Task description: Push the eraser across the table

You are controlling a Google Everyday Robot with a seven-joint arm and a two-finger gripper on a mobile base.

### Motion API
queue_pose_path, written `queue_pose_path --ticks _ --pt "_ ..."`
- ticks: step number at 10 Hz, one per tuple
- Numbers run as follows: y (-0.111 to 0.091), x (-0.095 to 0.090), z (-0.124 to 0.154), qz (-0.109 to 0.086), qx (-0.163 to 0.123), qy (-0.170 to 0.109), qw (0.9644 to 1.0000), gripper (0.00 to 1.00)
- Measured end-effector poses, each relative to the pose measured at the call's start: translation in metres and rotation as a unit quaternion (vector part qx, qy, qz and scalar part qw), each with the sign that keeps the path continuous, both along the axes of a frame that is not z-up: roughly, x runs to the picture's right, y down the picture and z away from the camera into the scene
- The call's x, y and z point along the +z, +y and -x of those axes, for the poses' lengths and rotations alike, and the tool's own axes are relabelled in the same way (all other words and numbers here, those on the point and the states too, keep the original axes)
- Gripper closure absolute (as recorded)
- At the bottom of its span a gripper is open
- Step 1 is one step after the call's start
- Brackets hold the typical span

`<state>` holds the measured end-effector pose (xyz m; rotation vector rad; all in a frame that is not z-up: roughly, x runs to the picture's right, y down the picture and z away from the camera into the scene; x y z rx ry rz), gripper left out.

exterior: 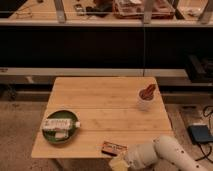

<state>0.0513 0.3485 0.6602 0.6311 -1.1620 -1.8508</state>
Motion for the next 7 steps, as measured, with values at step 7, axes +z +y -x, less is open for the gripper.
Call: queue_pose_path --ticks 7 --pt "0.0 0.041 0.001 0.01 -0.011 0.074 0.9972 1.0"
